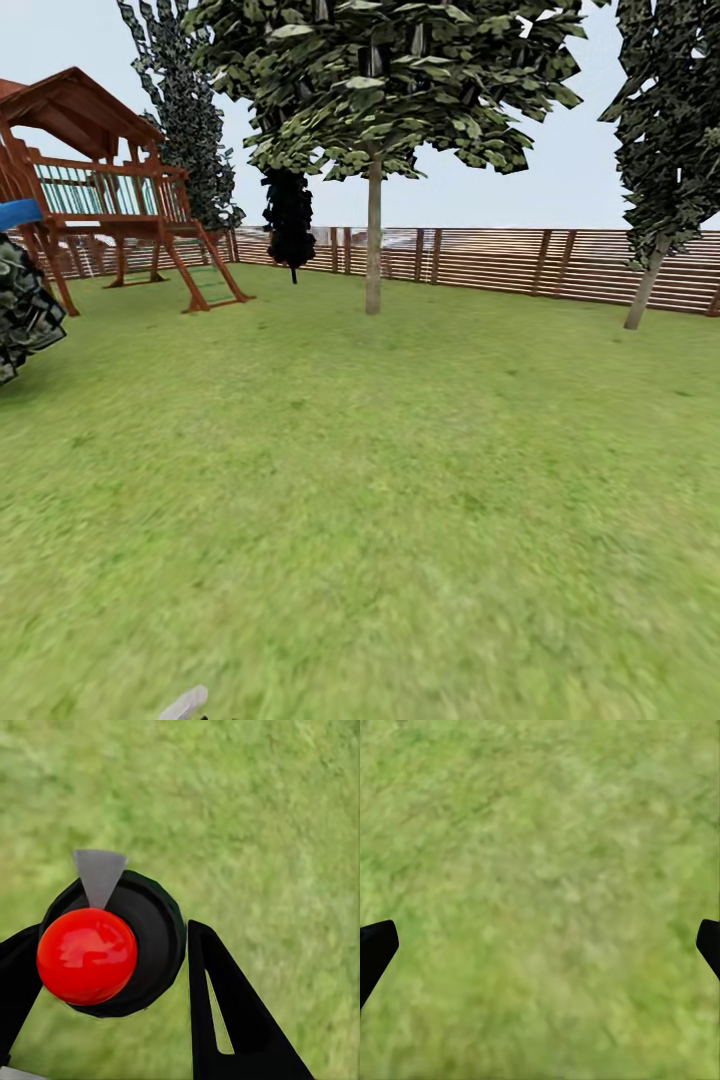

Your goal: In the garden, pick up the pesticide atomizer on the floor and spray pesticide onto both trees until each tree trunk is fully covered.

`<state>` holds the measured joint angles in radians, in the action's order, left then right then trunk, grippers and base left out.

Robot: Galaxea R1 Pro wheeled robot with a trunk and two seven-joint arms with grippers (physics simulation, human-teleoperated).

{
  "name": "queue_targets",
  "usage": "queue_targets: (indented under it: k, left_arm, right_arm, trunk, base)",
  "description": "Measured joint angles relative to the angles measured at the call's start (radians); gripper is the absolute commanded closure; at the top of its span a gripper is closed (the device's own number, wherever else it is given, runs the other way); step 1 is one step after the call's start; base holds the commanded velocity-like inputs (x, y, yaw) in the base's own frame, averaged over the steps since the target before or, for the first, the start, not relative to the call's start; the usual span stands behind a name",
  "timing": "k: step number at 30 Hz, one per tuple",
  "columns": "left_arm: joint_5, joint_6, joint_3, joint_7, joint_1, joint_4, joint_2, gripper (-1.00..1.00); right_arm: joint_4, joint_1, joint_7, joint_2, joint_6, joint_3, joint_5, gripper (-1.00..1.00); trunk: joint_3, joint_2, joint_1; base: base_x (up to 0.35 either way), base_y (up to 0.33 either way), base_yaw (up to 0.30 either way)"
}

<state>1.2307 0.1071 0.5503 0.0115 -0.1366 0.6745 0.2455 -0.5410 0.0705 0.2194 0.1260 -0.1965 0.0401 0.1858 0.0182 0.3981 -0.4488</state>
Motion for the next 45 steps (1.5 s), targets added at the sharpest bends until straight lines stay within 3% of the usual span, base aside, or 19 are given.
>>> queue_targets:
  k: [45]
  left_arm:
    - [-0.001,0.000,0.000,-0.002,0.000,0.000,0.000,1.00]
  right_arm:
    - [-0.002,0.000,0.000,0.000,0.000,0.002,0.000,-1.00]
  trunk:
    - [0.000,0.000,0.000]
  base:
    - [0.333,0.000,0.000]
